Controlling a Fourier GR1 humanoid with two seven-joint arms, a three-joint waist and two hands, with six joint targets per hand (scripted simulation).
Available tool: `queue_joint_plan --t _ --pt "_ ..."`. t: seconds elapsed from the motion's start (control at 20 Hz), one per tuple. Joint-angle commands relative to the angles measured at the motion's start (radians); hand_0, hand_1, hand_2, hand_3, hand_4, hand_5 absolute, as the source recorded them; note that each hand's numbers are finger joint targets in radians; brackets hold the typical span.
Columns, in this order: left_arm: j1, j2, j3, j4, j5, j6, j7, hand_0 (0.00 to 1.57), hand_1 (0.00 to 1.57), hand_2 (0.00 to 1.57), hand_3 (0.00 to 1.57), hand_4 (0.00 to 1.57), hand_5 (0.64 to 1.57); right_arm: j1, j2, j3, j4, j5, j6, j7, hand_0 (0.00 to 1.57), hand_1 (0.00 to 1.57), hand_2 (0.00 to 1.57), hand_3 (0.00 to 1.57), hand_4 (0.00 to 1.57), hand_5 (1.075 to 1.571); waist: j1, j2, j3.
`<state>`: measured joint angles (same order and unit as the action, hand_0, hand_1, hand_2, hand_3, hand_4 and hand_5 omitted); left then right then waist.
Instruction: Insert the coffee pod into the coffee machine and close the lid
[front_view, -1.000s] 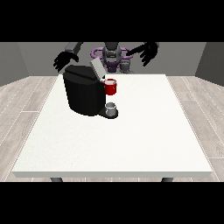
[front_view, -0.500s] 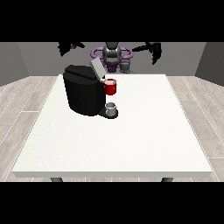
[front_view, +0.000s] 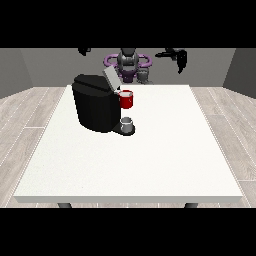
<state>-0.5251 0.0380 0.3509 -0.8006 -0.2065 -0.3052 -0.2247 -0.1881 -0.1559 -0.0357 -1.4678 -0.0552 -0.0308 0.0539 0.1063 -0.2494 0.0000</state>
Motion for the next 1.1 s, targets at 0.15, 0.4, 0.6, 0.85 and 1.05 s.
queue_joint_plan --t 0.15,0.4,0.6,0.85,1.05 --pt "0.037 -0.011 -0.024 -0.159 0.073 -0.002 0.074 0.00 0.00 0.00 0.00 0.20 1.571 -0.084 -0.043 0.014 -0.005 0.000 0.084 0.027 0.00 0.00 0.00 0.00 0.22 1.571 0.002 0.065 0.0001" --pt "0.153 0.022 -0.064 -0.282 0.120 -0.022 0.058 0.00 0.00 0.00 0.00 0.00 1.571 -0.114 -0.013 -0.005 0.057 0.014 0.065 -0.036 0.00 0.00 0.00 0.00 0.00 1.571 0.027 0.125 0.0002" --pt "0.139 -0.020 -0.090 -0.339 0.167 0.032 0.090 0.00 0.00 0.00 0.00 0.00 1.571 -0.222 -0.009 -0.035 0.123 -0.004 0.064 -0.032 0.00 0.00 0.00 0.00 0.00 1.571 0.045 0.187 0.0001" --pt "0.193 -0.017 -0.145 -0.459 0.174 0.016 0.144 0.00 0.00 0.00 0.00 0.00 1.571 -0.244 0.001 -0.051 0.232 0.018 0.047 -0.081 0.00 0.00 0.00 0.00 0.00 1.571 0.071 0.221 0.0002" --pt "0.219 0.010 -0.137 -0.500 0.187 0.058 0.170 0.00 0.00 0.00 0.00 0.00 1.571 -0.306 -0.005 -0.058 0.258 0.001 0.076 -0.048 0.00 0.00 0.00 0.00 0.00 1.571 0.032 0.243 0.0001"
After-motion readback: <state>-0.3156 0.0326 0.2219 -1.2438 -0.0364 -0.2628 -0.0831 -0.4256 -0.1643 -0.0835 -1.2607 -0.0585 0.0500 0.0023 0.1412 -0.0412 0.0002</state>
